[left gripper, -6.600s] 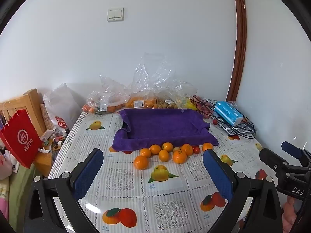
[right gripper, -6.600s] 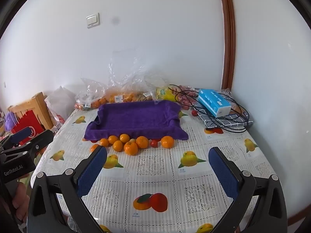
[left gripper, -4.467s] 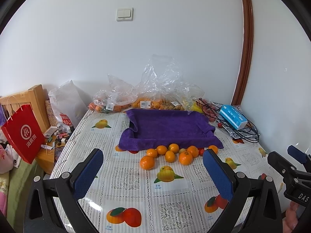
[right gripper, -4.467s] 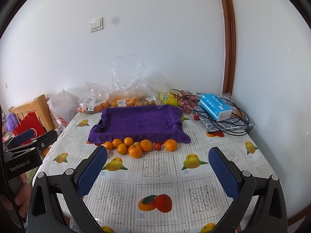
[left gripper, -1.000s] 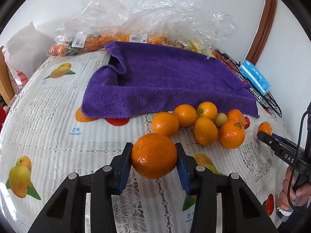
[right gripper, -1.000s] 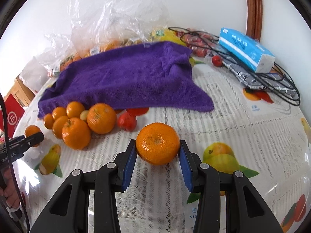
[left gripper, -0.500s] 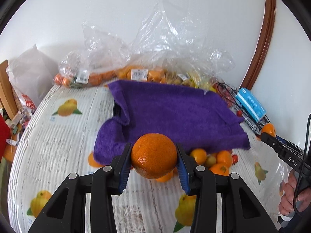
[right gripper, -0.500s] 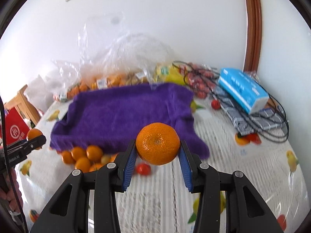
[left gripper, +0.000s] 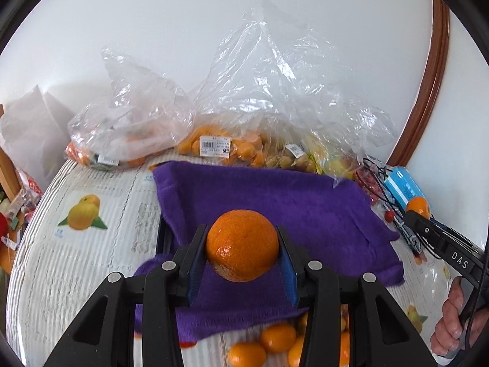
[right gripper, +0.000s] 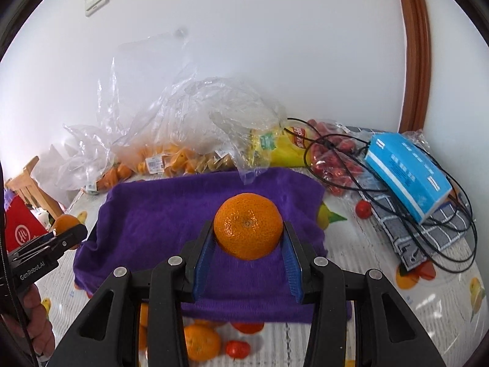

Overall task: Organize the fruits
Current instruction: 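Carry the left tool's orange onto the purple towel and open while the right tool does likewise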

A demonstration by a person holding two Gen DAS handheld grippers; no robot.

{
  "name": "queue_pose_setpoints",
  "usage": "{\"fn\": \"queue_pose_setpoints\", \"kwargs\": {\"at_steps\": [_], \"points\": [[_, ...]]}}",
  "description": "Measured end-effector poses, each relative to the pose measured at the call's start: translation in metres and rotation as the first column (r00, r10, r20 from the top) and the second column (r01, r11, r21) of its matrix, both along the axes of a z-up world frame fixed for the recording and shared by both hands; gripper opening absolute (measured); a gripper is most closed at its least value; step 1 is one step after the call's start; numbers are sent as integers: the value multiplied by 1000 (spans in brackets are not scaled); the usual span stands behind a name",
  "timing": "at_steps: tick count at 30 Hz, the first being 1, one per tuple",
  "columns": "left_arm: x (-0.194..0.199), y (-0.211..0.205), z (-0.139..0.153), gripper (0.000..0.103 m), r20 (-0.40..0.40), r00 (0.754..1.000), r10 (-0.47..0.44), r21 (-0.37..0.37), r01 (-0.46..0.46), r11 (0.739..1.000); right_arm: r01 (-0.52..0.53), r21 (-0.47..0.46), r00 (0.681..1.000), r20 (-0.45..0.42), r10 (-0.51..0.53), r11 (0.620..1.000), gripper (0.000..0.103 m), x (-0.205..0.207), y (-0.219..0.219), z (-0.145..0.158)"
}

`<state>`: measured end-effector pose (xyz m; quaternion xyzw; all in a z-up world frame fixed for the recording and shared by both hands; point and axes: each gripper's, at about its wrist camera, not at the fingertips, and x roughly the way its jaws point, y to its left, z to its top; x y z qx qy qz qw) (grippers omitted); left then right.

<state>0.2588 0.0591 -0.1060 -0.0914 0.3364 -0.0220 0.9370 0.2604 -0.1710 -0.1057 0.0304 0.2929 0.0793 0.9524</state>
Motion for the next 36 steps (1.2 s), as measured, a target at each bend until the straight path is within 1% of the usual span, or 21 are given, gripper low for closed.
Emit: {"fn": "queue_pose_setpoints", "kwargs": {"at_steps": [2,4,8,13,18,21,23,26,29,31,36], "points": [[8,-1,0,40,12,1000,-1,-5,1,1000,-3,-3,1000,14,3,1000,42,9,2,6],[15,-1,-6,40,7,1000,5,-12,-4,1000,-10,-7,999,31,10,1000,42,14,3,8],[20,3,-22,40,-12,1000,15,-17,-15,1000,-21,-10,999,37,21,1000,42,22,1,-9],[23,6,-34,40,-21,1000,12,-44,-13,999,-35,27,999,-23,36,999,42,35,-7,-31],[22,-2,-39,40,-18,1000,-2,-13,1,1000,-38,18,998,-44,39,999,42,39,-7,-42],[26,-5,-45,40,-51,998,-26,-19,25,1000,-50,11,996,-70,51,999,42,44,-6,-51],[27,-5,-47,40,-58,998,-33,-35,31,999,-51,21,995,-87,52,998,43,47,-7,-56],[28,-4,-48,40,-61,998,-22,-30,20,999,-62,18,993,-98,64,998,43,47,-5,-60],[31,0,-53,40,-82,997,-14,-50,10,999,-65,9,991,-113,66,998,43,49,-4,-65],[33,2,-57,40,-101,995,-18,-53,13,999,-66,10,989,-130,67,998,43,51,-3,-69],[34,1,-60,40,-114,993,-23,-54,16,998,-74,0,986,-150,73,997,43,54,0,-75]]}}
